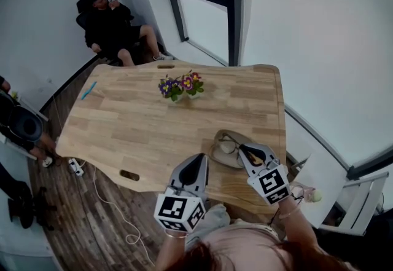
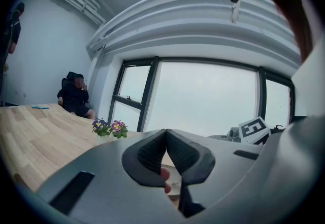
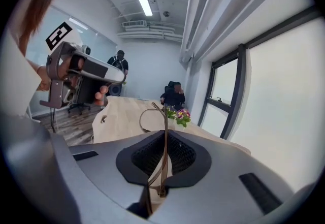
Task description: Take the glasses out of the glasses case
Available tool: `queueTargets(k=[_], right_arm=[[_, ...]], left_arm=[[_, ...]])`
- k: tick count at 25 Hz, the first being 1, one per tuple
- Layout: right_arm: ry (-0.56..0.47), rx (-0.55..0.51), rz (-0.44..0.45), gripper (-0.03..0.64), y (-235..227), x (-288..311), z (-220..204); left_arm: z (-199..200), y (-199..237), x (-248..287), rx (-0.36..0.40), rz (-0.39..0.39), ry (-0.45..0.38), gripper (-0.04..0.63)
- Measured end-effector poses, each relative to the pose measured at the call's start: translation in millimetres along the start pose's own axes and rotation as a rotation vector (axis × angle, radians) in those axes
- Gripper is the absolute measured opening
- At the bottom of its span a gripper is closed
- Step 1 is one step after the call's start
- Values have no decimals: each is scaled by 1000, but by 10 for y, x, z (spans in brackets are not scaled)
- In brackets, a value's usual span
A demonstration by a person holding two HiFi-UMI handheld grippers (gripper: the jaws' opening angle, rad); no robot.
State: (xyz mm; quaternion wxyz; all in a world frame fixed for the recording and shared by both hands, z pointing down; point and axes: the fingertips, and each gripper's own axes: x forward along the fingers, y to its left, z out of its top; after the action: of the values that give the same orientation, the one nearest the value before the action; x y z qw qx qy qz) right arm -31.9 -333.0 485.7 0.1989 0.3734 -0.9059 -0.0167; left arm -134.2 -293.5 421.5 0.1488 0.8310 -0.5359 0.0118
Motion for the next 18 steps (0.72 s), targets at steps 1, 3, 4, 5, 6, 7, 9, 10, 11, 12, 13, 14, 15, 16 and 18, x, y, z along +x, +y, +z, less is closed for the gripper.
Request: queueTargets(k=[1, 3, 4, 5, 6, 7, 9, 10, 11, 12, 13, 14, 15, 16, 18], right_arm=[[-18, 14, -8, 14, -8, -53, 53], [-51, 39, -25, 14, -25, -159, 149], [-65, 49, -32, 14, -32, -212, 190], [-79, 57, -38, 14, -37, -265, 227], [-91, 64, -45, 14, -42, -317, 261], [-102, 69, -51, 14, -47, -368, 292], [-124, 79, -63, 14, -52, -467, 351], [-135, 86, -68, 14, -53, -517, 380], [-146, 93, -73, 14, -52, -568, 407], [-158, 99, -79, 14, -54, -619, 431], [-170, 104, -87, 14, -59, -669, 450], [-184, 109, -95, 14, -66, -718, 468], [-199, 115, -101, 14, -69, -765, 487], [-213, 123, -107, 14, -70, -813, 508], [-233, 136, -117, 14, -65, -907, 547]], left_arm=[[15, -14, -20, 0, 4, -5, 2], [47, -44, -60, 3, 12, -15, 2], [62, -60, -80, 5, 16, -19, 2], [76, -78, -101, 7, 19, -23, 2], [89, -95, -121, 9, 21, -28, 2], [100, -111, -141, 11, 24, -32, 2], [122, -142, -182, 13, 30, -39, 2], [133, -157, -205, 15, 33, -43, 2], [144, -172, -229, 16, 35, -46, 2], [152, -189, -255, 18, 37, -49, 2], [159, -206, -279, 20, 39, -50, 2], [167, -223, -302, 24, 41, -52, 2], [177, -240, -323, 27, 42, -54, 2], [188, -257, -344, 30, 43, -56, 2], [208, -291, -384, 31, 45, -61, 2]])
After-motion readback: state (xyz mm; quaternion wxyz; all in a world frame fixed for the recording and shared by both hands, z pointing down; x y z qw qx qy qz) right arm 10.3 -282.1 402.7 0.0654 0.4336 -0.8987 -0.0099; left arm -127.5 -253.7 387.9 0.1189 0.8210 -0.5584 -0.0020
